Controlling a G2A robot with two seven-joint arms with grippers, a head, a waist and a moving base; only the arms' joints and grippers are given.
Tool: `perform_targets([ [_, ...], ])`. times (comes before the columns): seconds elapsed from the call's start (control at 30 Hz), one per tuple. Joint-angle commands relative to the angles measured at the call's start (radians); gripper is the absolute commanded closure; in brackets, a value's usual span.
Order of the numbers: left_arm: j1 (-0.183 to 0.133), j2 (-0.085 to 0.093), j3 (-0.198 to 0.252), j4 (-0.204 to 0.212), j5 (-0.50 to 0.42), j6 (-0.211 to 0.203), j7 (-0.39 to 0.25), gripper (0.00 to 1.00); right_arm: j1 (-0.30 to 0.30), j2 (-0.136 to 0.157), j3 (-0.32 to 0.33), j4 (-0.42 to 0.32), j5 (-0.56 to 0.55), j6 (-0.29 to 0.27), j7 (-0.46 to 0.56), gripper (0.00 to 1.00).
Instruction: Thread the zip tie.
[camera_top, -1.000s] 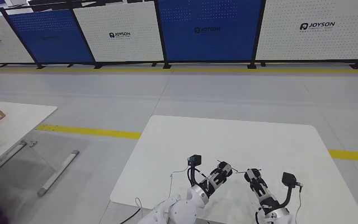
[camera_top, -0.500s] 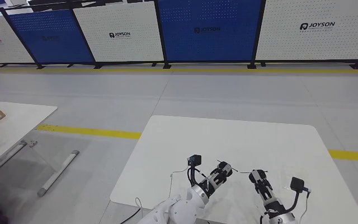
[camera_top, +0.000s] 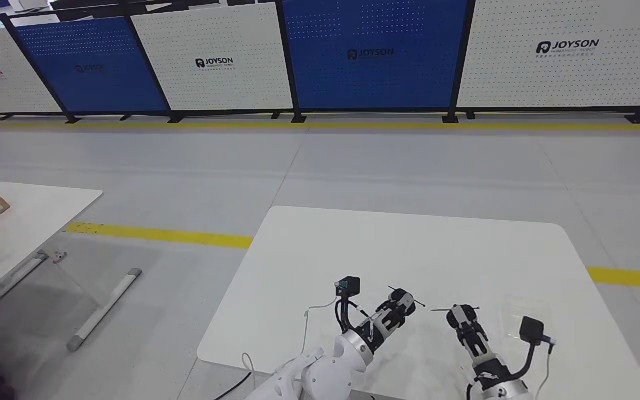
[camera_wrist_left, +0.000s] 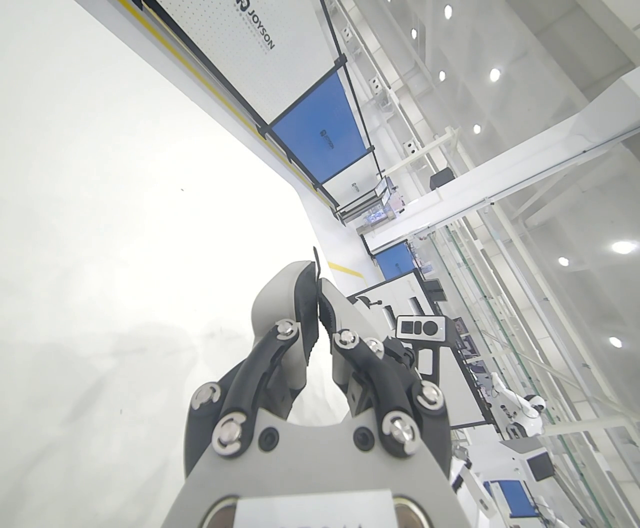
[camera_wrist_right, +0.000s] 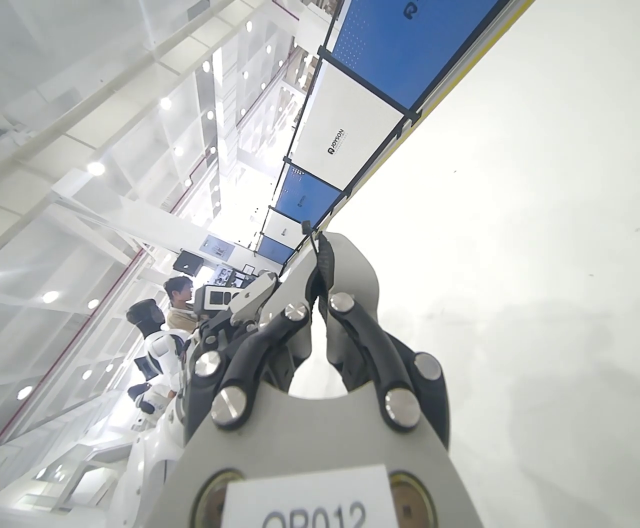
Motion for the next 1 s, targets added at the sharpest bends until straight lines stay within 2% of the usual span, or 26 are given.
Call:
perform_targets([
  [0.0, 0.000, 0.000, 0.000, 0.000, 0.000, 0.000, 0.000, 1.00, 0.001, -0.003, 0.004, -0.002, 0.000, 0.004, -0.007, 1.00],
  [0.5, 0.000, 0.000, 0.000, 0.000, 0.000, 0.000, 0.000, 1.00, 0.024, -0.030, -0.012, 0.005, -0.017, 0.032, 0.005, 1.00],
  [0.97, 0.000, 0.000, 0.000, 0.000, 0.000, 0.000, 0.000, 1.00, 0.008, -0.047, 0.002, -0.004, -0.029, 0.029, 0.009, 1.00],
])
